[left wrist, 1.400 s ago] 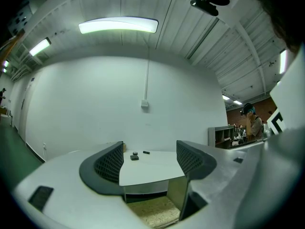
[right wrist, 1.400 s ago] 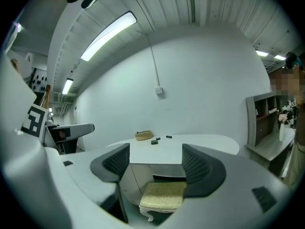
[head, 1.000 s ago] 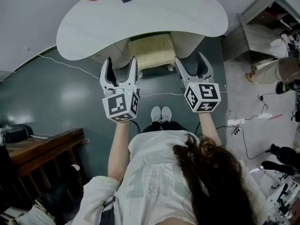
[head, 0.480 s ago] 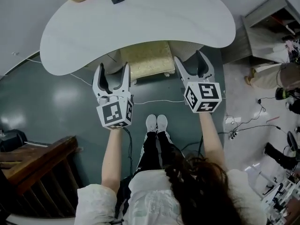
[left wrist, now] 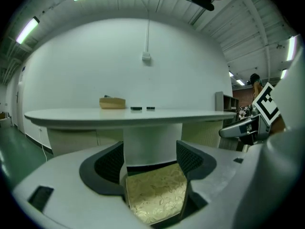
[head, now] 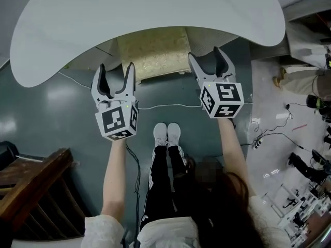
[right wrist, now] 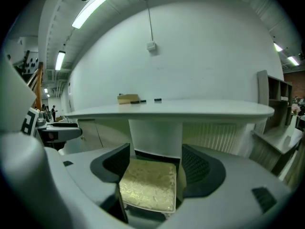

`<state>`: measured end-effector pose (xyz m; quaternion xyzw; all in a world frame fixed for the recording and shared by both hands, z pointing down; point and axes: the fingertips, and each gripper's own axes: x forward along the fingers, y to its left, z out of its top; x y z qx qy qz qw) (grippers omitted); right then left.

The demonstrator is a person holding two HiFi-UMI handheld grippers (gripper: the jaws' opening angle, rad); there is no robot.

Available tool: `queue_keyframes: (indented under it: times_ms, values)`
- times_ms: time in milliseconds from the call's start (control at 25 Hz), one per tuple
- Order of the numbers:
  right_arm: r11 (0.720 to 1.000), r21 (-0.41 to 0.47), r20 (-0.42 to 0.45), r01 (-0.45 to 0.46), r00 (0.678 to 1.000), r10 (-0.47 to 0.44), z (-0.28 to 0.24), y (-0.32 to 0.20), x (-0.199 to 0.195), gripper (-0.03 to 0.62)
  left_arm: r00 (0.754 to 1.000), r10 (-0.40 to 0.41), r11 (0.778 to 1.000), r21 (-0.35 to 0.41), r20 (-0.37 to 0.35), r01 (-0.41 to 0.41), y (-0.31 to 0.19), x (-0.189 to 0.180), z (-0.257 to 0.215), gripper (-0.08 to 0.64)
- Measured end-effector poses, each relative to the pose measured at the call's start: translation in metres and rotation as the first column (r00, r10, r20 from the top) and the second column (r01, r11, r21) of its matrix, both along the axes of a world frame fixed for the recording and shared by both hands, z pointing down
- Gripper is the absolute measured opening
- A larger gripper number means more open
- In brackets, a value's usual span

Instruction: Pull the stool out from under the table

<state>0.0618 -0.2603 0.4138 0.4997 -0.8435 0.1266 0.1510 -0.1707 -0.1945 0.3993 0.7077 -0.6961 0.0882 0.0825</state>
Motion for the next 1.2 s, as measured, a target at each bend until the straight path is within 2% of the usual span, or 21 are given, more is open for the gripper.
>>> queue_keyframes:
  times_ms: [200, 320, 440, 520, 640, 920, 1200]
  values:
    - [0.998, -0.061, -0.049, 0.007, 0.999, -0.01, 0.103, -0.022, 0.0, 0.333, 1.0, -0.018, 0.997, -0.074, 0.017, 0.019, -0.006, -0.005, 0.098, 0.322]
    - [0.995, -0.102, -0.075, -0.002, 0.997, -0.006, 0.156, -0.029, 0.009, 0.334, 1.0, -0.031, 0.994, -0.109, 0.001, 0.03, -0.005, -0.009, 0.15, 0.322]
    - [0.99, -0.141, -0.116, -0.006, 0.993, -0.011, 0.203, -0.021, 0.019, 0.334, 1.0, -0.019, 0.99, -0.14, -0.024, 0.015, 0.008, -0.01, 0.199, 0.324]
    - [0.989, -0.151, -0.148, -0.005, 0.989, -0.017, 0.228, -0.014, 0.023, 0.334, 1.0, 0.003, 0.986, -0.165, -0.015, -0.005, 0.017, -0.01, 0.229, 0.334]
    - [0.986, -0.169, -0.163, -0.004, 0.986, -0.024, 0.258, -0.007, 0.03, 0.334, 1.0, 0.021, 0.978, -0.207, 0.003, -0.02, 0.022, -0.009, 0.266, 0.345]
    - [0.971, -0.239, -0.204, 0.016, 0.977, -0.066, 0.322, 0.022, 0.028, 0.334, 1.0, -0.026, 0.953, -0.302, 0.0, 0.025, 0.044, -0.028, 0.334, 0.351]
    - [0.956, -0.29, -0.272, 0.038, 0.955, -0.12, 0.362, 0.022, 0.032, 0.334, 0.999, -0.04, 0.916, -0.4, -0.002, 0.036, 0.048, -0.031, 0.385, 0.353]
